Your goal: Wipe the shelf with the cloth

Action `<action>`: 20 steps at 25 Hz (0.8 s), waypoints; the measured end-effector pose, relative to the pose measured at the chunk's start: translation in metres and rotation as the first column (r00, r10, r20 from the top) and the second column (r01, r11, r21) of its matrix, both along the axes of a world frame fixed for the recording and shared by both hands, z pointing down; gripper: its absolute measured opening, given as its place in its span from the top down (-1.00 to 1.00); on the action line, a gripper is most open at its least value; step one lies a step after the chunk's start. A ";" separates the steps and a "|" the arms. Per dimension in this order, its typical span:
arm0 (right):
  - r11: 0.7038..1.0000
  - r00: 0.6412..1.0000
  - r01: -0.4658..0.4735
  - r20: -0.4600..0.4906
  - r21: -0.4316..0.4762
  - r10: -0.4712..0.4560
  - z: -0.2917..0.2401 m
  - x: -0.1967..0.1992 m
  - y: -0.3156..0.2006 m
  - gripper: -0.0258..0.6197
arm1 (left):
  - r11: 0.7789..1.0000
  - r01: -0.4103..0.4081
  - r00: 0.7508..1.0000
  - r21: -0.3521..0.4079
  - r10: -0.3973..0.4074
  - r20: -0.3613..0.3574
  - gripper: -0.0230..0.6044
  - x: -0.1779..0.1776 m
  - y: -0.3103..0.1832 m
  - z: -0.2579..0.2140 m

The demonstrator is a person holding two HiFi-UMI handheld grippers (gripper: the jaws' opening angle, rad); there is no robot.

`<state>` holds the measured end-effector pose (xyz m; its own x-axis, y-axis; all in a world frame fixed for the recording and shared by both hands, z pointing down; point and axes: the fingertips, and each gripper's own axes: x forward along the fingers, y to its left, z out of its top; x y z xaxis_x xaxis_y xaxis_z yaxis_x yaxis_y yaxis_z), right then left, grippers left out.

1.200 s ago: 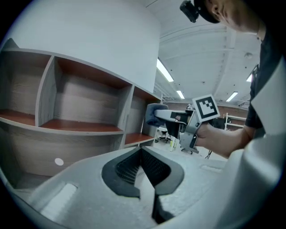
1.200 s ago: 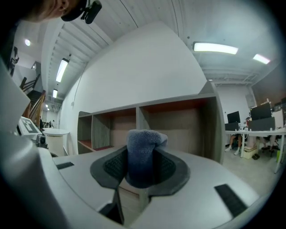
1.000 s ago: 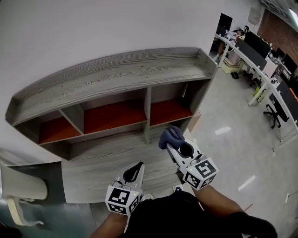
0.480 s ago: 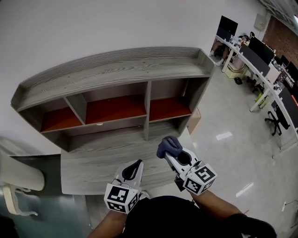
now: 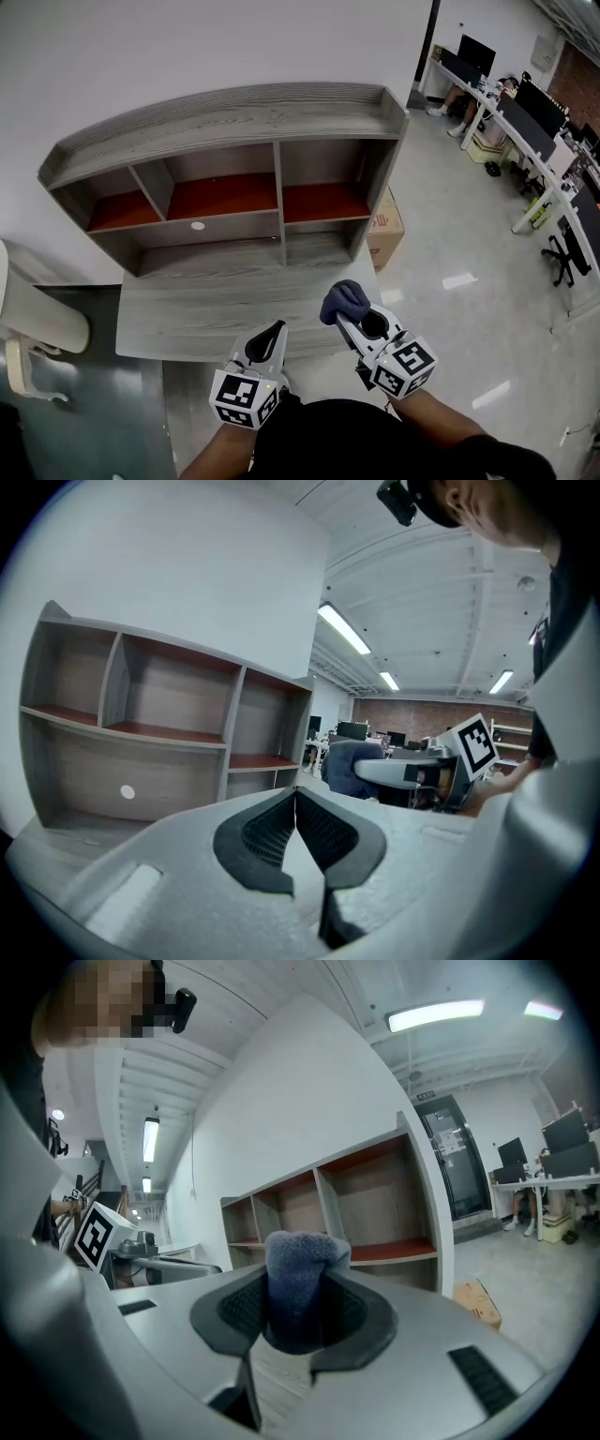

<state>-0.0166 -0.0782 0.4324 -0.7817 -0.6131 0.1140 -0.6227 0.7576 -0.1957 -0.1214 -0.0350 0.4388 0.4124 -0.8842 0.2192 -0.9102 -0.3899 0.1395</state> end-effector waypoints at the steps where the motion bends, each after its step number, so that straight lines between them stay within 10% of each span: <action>1: 1.000 1.000 0.003 -0.007 0.004 -0.003 0.001 0.007 0.006 0.52 | 1.000 0.004 1.000 -0.001 -0.004 0.003 0.89 0.007 0.006 0.000; 20: 0.998 0.996 0.057 -0.070 0.020 -0.055 0.017 0.062 0.074 0.52 | 0.997 0.071 0.997 -0.019 -0.070 0.044 0.90 0.058 0.083 0.003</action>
